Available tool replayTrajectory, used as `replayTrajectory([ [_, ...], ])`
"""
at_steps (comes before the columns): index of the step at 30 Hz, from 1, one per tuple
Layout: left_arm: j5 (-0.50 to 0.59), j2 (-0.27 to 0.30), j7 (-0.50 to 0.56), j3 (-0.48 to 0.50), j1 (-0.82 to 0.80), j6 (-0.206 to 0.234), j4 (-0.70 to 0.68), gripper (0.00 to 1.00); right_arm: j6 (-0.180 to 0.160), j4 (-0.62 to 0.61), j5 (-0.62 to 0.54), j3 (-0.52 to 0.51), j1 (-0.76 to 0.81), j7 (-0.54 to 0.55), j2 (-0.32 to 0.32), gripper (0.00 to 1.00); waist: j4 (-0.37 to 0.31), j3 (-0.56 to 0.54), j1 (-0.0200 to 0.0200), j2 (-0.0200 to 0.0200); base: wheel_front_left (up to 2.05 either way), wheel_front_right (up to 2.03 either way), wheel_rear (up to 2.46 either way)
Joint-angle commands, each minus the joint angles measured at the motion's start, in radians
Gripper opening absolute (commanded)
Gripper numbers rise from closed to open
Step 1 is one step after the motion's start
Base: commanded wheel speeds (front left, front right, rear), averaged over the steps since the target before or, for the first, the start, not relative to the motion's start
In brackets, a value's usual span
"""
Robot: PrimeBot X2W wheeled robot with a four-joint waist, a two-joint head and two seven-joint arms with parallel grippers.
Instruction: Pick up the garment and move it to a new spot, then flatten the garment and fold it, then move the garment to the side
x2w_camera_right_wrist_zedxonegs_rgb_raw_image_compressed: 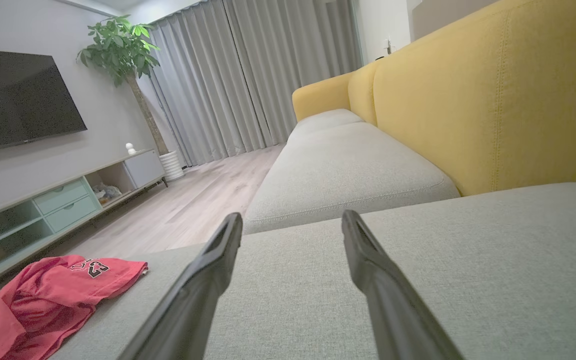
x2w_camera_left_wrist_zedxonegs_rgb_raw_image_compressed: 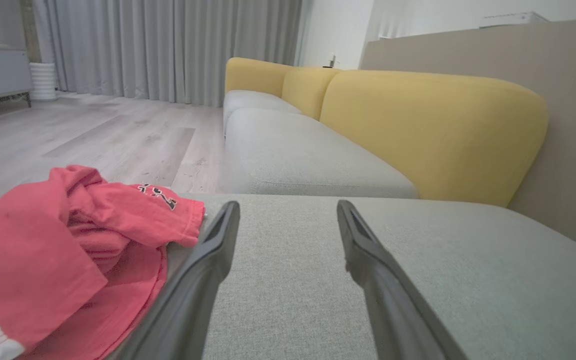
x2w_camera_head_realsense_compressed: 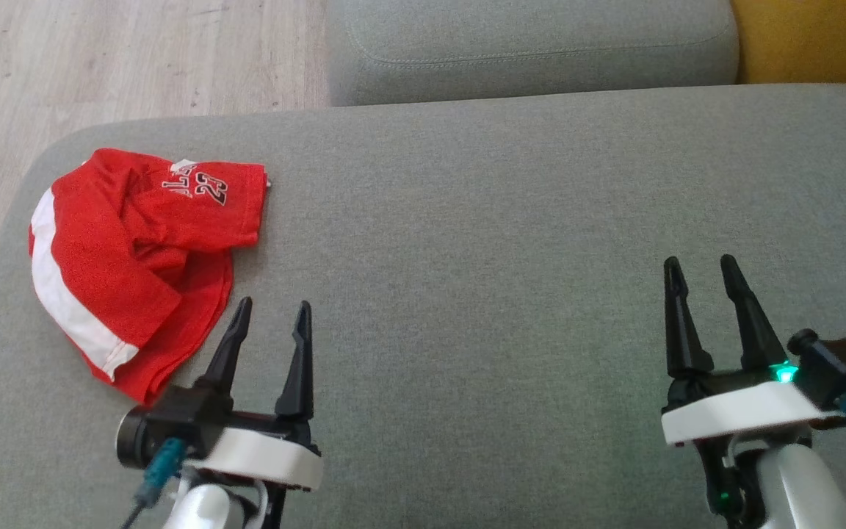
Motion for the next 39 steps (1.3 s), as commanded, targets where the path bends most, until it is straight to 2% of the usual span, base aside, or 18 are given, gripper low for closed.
replayTrajectory([
  [1,0.047,0.025,-0.016,-0.001,-0.064,0.017,-0.022,1.00,0.006,-0.042,-0.052,0.027,-0.040,-0.018,-0.007,1.00,0.000,-0.001,-0.0001,0.0000,0.00,0.00,0.00],
  [8,0.121,0.052,-0.037,-0.072,-0.092,0.070,-0.008,1.00,0.006,-0.050,-0.164,0.048,-0.042,-0.039,-0.008,1.00,-0.003,0.001,-0.0001,0.0000,0.00,0.00,0.00],
  [13,0.071,0.031,-0.051,-0.062,-0.083,0.084,-0.034,1.00,0.006,-0.064,-0.195,0.051,-0.038,-0.054,-0.008,1.00,-0.005,0.003,-0.0001,0.0000,0.00,0.00,0.00],
  [18,0.013,-0.006,-0.066,0.002,-0.052,0.051,-0.061,1.00,0.007,-0.050,-0.129,0.042,-0.024,-0.068,-0.008,1.00,-0.005,0.005,-0.0001,0.0000,0.00,0.00,0.00],
  [23,0.017,-0.038,-0.081,0.051,-0.023,-0.005,-0.031,1.00,0.007,-0.007,-0.110,0.040,-0.012,-0.083,-0.009,1.00,-0.006,0.001,-0.0001,0.0000,0.00,0.00,0.00],
  [24,0.017,-0.038,-0.081,0.051,-0.023,-0.005,-0.031,1.00,0.007,-0.007,-0.110,0.040,-0.012,-0.083,-0.009,1.00,-0.006,0.001,-0.0001,0.0000,0.00,0.00,0.00],
  [29,0.074,-0.061,-0.099,0.053,-0.011,-0.055,0.057,1.00,0.007,0.054,-0.128,0.043,-0.010,-0.101,-0.009,1.00,-0.009,-0.004,-0.0001,0.0000,0.00,0.00,0.00],
  [36,0.159,-0.078,-0.119,0.050,-0.024,-0.082,0.103,1.00,0.008,0.076,-0.199,0.062,-0.022,-0.121,-0.009,1.00,-0.010,-0.005,-0.0001,0.0000,0.00,0.00,0.00],
  [39,0.164,-0.084,-0.119,0.058,-0.026,-0.090,0.112,1.00,0.008,0.076,-0.195,0.062,-0.024,-0.121,-0.009,1.00,-0.009,-0.006,-0.0001,0.0000,0.00,0.00,0.00],
])
